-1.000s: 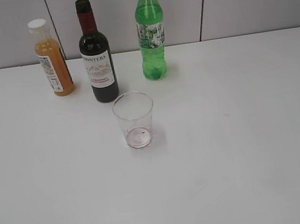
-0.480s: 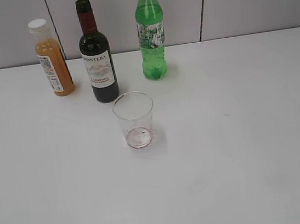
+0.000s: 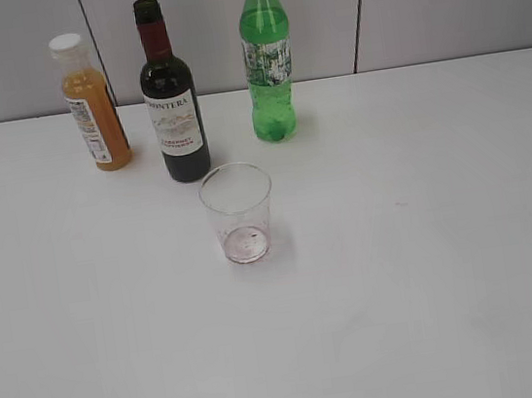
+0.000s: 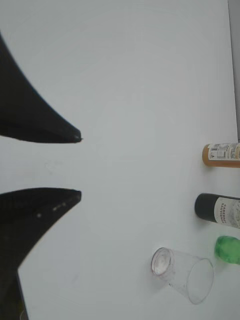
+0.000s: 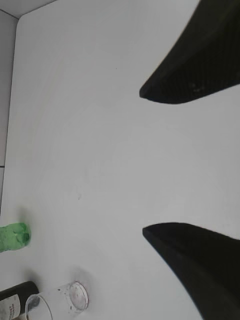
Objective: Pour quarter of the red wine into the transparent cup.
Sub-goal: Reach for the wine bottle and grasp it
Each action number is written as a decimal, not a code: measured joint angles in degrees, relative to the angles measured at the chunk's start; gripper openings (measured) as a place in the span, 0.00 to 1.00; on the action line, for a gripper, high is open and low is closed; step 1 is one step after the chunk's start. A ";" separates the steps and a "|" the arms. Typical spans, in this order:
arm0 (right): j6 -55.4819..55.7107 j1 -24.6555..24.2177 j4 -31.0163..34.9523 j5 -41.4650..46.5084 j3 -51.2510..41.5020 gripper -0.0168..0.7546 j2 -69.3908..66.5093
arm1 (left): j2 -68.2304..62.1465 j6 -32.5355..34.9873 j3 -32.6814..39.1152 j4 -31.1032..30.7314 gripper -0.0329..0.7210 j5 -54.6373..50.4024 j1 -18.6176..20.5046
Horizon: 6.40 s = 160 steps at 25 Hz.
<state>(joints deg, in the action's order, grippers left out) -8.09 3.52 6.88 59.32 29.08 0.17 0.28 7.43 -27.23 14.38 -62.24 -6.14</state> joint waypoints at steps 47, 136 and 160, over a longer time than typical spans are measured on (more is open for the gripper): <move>0.00 0.00 0.05 0.07 0.00 0.79 0.00 | -57.26 1.22 4.03 -5.59 0.93 83.72 -8.05; 0.00 0.00 0.06 0.07 0.00 0.79 0.00 | -135.66 -15.44 -44.14 -28.16 0.96 114.64 -11.62; -0.01 0.00 0.06 0.07 0.00 0.79 0.00 | -136.78 -15.65 -46.38 -27.44 0.77 112.73 -11.85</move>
<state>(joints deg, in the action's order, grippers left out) -8.10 3.52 6.94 59.39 29.08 0.17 -136.50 -8.22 -73.61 -13.06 50.50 -17.99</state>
